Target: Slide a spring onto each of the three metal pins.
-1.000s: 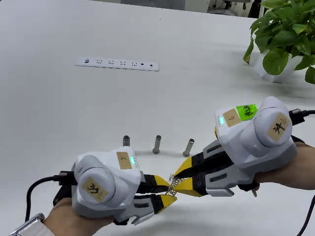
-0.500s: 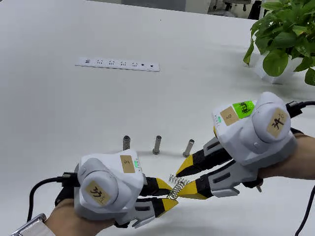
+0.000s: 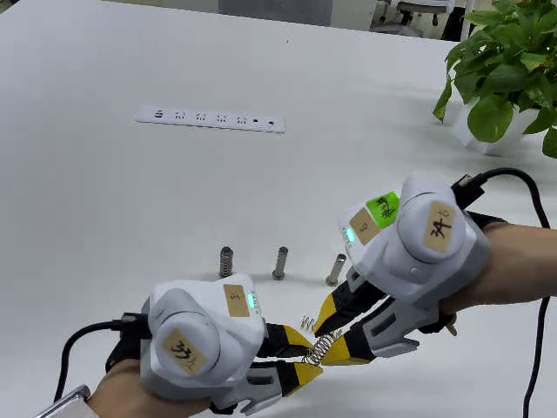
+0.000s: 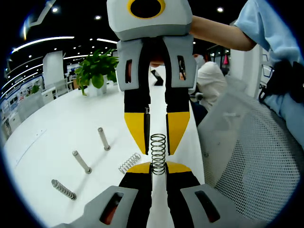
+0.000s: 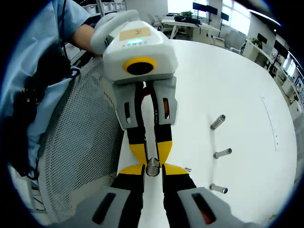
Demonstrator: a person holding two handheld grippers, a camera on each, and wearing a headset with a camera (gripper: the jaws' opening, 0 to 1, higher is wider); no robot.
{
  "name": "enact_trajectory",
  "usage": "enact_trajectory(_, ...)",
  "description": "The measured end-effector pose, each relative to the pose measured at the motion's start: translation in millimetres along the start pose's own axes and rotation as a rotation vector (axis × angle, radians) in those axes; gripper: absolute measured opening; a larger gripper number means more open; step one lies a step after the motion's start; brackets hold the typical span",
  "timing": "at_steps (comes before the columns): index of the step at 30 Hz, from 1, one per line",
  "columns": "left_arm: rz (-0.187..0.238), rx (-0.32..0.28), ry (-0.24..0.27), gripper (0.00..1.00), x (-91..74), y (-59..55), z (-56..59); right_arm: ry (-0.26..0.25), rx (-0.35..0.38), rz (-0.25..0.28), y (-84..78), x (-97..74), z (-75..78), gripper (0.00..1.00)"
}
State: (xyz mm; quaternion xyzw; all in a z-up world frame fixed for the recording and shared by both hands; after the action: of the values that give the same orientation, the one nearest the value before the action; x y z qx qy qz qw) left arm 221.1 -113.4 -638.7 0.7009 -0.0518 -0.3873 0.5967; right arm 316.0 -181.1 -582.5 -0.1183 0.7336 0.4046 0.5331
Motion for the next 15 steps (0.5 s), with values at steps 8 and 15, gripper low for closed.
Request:
enact_trajectory(8,0.0,-0.004,-0.004,0.09,0.7,0.1,0.6,0.017,-0.027,-0.032,1.2,5.2,-0.8,0.14)
enact_trajectory(15,0.002,0.0,-0.008,0.09,1.4,1.9,2.0,0.027,-0.039,-0.046,2.9,7.5,-1.8,0.13)
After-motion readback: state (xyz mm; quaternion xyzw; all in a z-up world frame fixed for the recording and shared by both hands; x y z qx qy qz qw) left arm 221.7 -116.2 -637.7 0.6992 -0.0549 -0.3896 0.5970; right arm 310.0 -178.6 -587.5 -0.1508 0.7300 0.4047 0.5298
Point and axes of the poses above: the centre of the closed fingertips' face, and the gripper's own axes: x roughly forward along the fingers, z roughly to its right, y roughly out of its top, the point moved 10 cm from there along -x, roughly backward along the fingers, and after that the axes turned 2 degrees about x, right-handed, at the moved point
